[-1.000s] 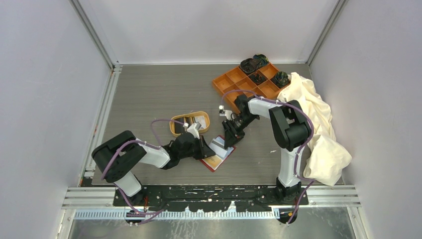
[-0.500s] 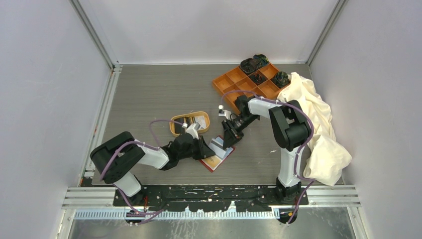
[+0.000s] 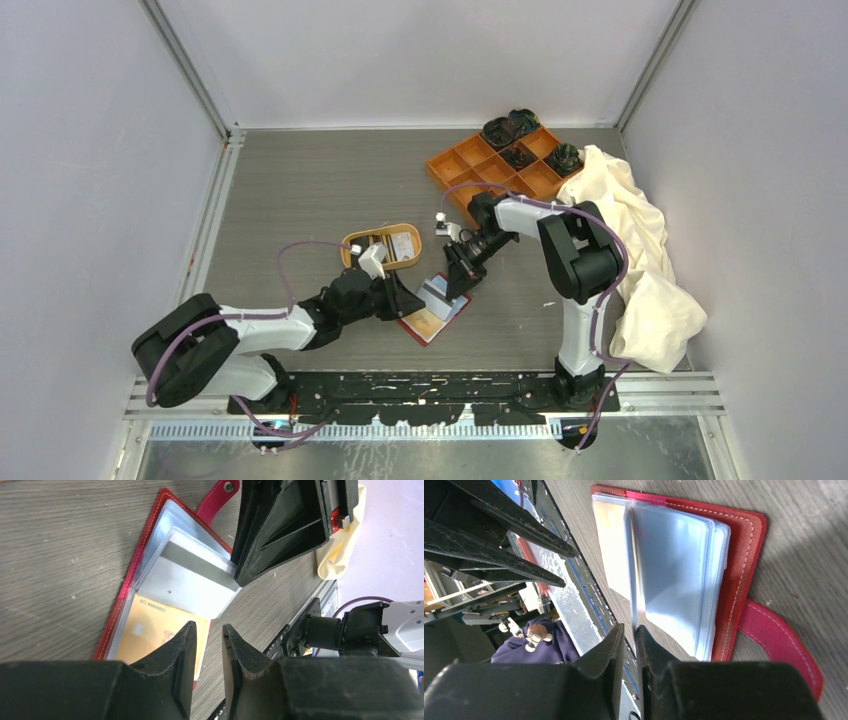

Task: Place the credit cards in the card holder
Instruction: Turn over the card slot in the card holder.

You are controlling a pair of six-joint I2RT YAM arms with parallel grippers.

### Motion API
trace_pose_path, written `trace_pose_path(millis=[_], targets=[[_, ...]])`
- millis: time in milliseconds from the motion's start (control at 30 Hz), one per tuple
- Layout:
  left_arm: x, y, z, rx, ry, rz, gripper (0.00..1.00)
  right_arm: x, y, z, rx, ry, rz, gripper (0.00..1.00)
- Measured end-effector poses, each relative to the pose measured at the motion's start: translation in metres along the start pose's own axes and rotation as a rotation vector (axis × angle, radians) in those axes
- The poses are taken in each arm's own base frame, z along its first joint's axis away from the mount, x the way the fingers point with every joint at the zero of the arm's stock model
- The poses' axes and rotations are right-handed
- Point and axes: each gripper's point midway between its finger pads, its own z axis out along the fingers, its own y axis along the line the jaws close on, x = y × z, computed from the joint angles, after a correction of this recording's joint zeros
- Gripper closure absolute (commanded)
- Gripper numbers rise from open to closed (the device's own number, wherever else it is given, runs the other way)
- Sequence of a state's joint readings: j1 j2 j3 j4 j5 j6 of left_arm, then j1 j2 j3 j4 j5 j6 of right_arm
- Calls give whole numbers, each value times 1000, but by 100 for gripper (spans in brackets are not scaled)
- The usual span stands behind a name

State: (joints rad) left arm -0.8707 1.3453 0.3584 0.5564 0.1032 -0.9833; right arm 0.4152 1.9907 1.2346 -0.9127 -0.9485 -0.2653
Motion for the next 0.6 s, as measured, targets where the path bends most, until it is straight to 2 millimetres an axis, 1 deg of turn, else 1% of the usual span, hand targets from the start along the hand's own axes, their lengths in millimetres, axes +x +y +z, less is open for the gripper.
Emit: trace_pose_path(millis=[100,200,300,367,600], targets=[[2,6,-7,-15,-6,-1,73,-2,1,3,2,1,2,92],[4,10,-13,-28,-9,-2,73,-4,-1,5,18,-5,7,96],[3,11,-19,-27,-21,-1,72,-6,-4,3,44,-12,12,97],[2,10,-22,-23,-33,0,72,-8,-7,-2,77,-29,8,97],[-4,9,-33,-21,-67,2,70,-23,-11,-38,235,-146,-67,97]])
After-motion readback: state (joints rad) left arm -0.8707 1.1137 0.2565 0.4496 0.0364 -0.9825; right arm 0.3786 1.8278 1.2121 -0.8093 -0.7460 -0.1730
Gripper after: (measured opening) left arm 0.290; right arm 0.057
